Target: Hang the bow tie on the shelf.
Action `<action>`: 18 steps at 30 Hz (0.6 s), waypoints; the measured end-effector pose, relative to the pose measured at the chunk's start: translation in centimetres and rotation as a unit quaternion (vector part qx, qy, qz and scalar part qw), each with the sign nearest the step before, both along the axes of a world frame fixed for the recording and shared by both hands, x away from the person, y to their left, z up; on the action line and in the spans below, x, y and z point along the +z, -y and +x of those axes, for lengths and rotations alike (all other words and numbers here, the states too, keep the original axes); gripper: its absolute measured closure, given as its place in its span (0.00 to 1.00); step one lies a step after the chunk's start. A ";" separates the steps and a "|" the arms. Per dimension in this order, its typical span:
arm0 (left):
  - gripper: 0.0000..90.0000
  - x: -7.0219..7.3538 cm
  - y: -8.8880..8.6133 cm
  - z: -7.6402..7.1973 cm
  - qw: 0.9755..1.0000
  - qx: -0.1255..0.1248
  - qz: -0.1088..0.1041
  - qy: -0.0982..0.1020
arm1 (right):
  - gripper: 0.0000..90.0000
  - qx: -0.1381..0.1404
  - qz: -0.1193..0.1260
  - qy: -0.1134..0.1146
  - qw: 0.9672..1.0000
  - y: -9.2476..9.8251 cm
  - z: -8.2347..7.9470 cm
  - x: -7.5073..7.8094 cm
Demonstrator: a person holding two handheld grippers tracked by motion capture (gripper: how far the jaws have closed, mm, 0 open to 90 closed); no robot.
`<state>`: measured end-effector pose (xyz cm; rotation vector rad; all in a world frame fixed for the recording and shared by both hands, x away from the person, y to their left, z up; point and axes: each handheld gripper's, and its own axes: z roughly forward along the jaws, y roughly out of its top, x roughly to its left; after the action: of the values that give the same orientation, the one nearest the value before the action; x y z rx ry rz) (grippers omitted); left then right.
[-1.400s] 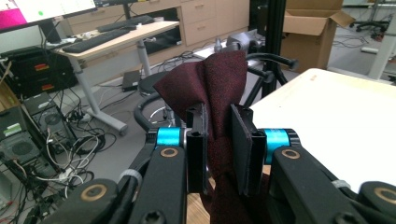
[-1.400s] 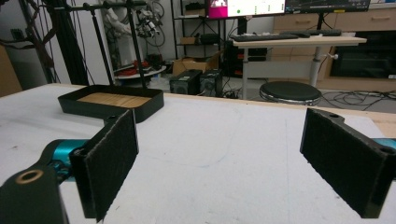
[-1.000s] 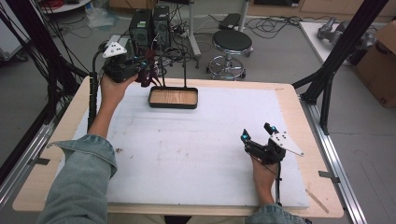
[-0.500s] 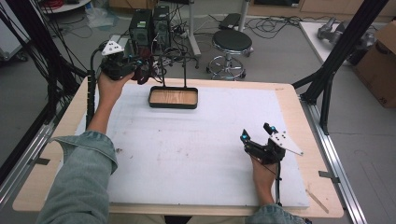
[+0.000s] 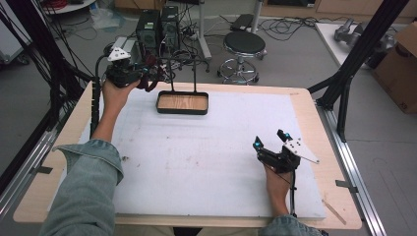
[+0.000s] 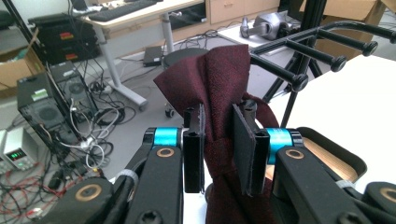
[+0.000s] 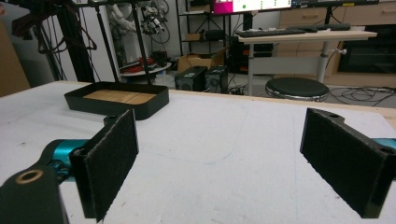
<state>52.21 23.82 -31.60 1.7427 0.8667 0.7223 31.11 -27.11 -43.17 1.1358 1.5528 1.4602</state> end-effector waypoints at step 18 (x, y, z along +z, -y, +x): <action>0.81 -1.2 -0.5 -0.4 1.000 0.004 0.001 -0.001 | 0.12 -0.001 0.003 -0.003 1.000 0.0 0.0 0.0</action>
<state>51.84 24.34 -32.76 1.7426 0.8756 0.7269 31.08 -27.08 -43.16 1.1454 1.5534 1.4617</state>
